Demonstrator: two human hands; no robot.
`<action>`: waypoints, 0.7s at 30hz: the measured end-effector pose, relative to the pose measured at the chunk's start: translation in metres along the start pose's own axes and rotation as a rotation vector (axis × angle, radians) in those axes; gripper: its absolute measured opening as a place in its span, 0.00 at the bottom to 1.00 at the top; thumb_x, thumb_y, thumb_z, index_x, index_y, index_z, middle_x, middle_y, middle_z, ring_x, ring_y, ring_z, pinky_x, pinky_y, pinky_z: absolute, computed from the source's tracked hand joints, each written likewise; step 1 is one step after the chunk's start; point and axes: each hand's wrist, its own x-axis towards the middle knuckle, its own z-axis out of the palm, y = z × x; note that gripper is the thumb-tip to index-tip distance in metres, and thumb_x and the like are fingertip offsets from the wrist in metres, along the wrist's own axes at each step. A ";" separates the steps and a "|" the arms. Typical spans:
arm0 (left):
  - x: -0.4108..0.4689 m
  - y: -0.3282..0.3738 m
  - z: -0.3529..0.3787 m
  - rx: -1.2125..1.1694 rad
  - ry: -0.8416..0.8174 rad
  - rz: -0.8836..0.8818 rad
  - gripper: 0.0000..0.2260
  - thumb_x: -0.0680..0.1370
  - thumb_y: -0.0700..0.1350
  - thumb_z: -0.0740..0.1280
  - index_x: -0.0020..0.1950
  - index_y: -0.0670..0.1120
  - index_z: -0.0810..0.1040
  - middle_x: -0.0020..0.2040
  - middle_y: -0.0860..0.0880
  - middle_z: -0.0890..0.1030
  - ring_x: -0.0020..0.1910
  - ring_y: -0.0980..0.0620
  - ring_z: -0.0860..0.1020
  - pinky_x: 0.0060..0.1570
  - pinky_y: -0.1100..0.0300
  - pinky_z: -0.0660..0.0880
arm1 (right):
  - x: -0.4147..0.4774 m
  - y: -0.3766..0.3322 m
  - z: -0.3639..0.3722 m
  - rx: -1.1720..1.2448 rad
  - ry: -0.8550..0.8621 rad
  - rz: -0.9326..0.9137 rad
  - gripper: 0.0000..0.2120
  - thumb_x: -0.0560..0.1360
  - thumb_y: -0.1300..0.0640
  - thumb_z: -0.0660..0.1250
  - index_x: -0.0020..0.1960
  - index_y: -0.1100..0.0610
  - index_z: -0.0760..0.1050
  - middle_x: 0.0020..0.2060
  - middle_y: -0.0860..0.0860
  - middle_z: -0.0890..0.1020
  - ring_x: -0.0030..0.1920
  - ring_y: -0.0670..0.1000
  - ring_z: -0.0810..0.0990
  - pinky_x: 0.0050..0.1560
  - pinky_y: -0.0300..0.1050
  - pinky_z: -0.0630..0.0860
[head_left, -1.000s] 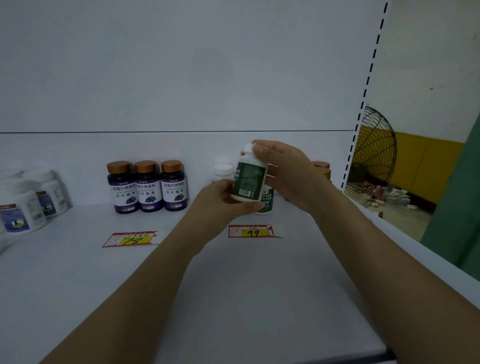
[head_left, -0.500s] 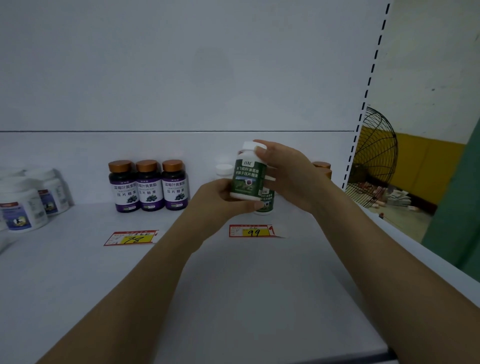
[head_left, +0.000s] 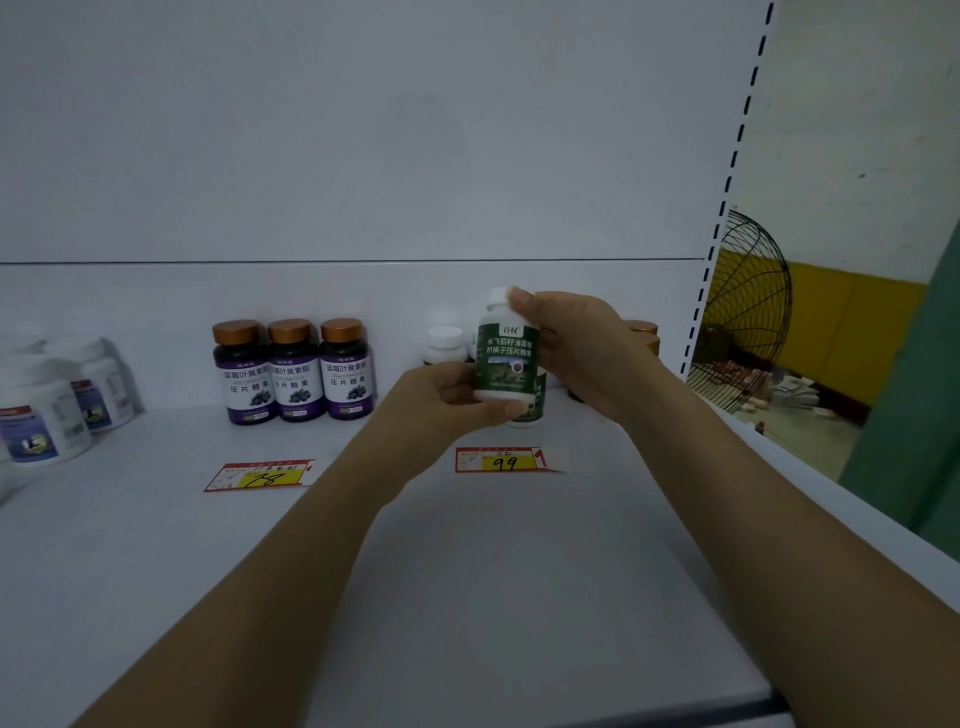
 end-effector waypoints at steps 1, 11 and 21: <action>0.000 -0.001 0.000 0.004 -0.002 0.000 0.17 0.70 0.46 0.74 0.58 0.51 0.79 0.52 0.54 0.84 0.50 0.60 0.81 0.51 0.67 0.73 | -0.001 0.000 0.001 -0.001 -0.002 -0.003 0.12 0.78 0.56 0.65 0.53 0.64 0.78 0.43 0.55 0.84 0.45 0.53 0.83 0.49 0.44 0.80; 0.004 -0.005 -0.002 -0.018 0.059 0.082 0.19 0.69 0.38 0.75 0.57 0.49 0.76 0.47 0.57 0.82 0.42 0.65 0.81 0.39 0.73 0.76 | -0.005 -0.001 0.001 -0.071 -0.067 -0.002 0.17 0.73 0.55 0.69 0.59 0.63 0.76 0.50 0.57 0.83 0.50 0.53 0.83 0.52 0.44 0.80; 0.007 -0.005 -0.009 0.204 0.471 0.525 0.21 0.72 0.34 0.71 0.62 0.45 0.71 0.50 0.62 0.75 0.50 0.69 0.76 0.48 0.76 0.72 | -0.024 0.004 0.036 -0.593 -0.055 -0.762 0.24 0.66 0.58 0.78 0.59 0.60 0.75 0.56 0.51 0.80 0.59 0.48 0.78 0.61 0.45 0.76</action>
